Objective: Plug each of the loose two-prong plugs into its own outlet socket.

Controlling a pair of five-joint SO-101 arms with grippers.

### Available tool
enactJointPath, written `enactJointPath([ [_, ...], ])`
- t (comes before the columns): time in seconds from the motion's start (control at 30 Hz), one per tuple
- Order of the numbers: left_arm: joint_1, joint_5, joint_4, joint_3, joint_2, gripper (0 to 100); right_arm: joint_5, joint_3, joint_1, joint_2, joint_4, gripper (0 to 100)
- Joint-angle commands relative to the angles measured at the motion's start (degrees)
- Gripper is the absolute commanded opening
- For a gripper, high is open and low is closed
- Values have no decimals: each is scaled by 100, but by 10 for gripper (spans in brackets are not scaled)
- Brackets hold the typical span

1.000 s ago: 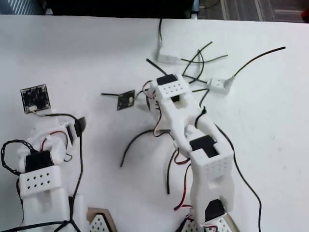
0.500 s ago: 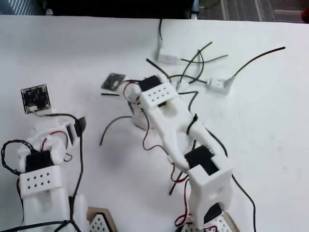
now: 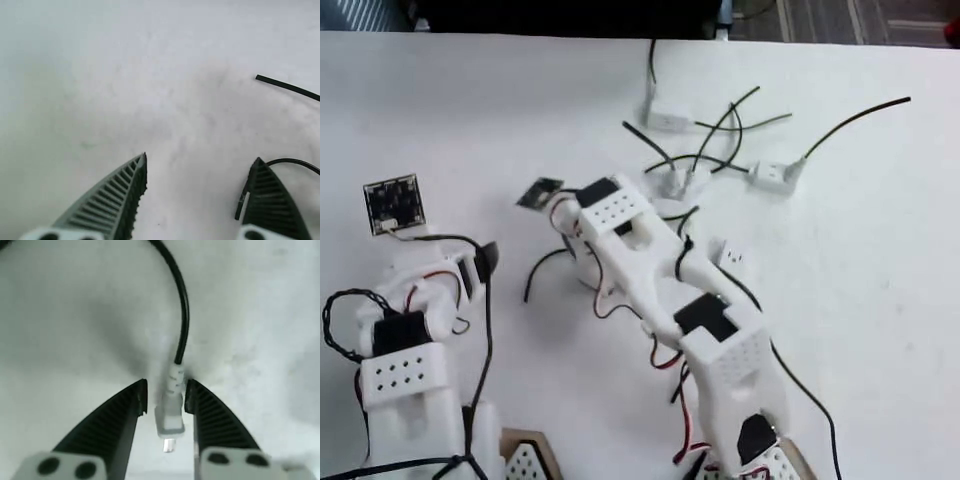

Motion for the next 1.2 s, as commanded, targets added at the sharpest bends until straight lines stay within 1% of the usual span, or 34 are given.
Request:
enactJointPath([
  [0.0,-13,9,-105,-18,-127,317,-26,-580,-13,-66,585,132],
  [0.17,-13,9,-105,-18,-127,317,-9,-826,4,-57,954,131],
  [0.43,-13,9,-105,-18,-136,317,0,-782,48,453,963,127],
  [0.6,-13,9,-105,-18,-136,317,0,-1108,180,514,980,63],
  [0.77,-13,9,-105,-18,-136,317,0,-1389,242,549,1270,70],
  [0.87,-13,9,-105,-18,-136,317,0,-1407,251,549,1393,117],
  [0.9,-13,9,-105,-18,-136,317,0,-1398,251,549,1420,119],
  [1.03,-13,9,-105,-18,-136,317,0,-1389,251,558,1411,91],
  [1.17,-13,9,-105,-18,-136,317,0,-1380,251,558,1420,88],
])
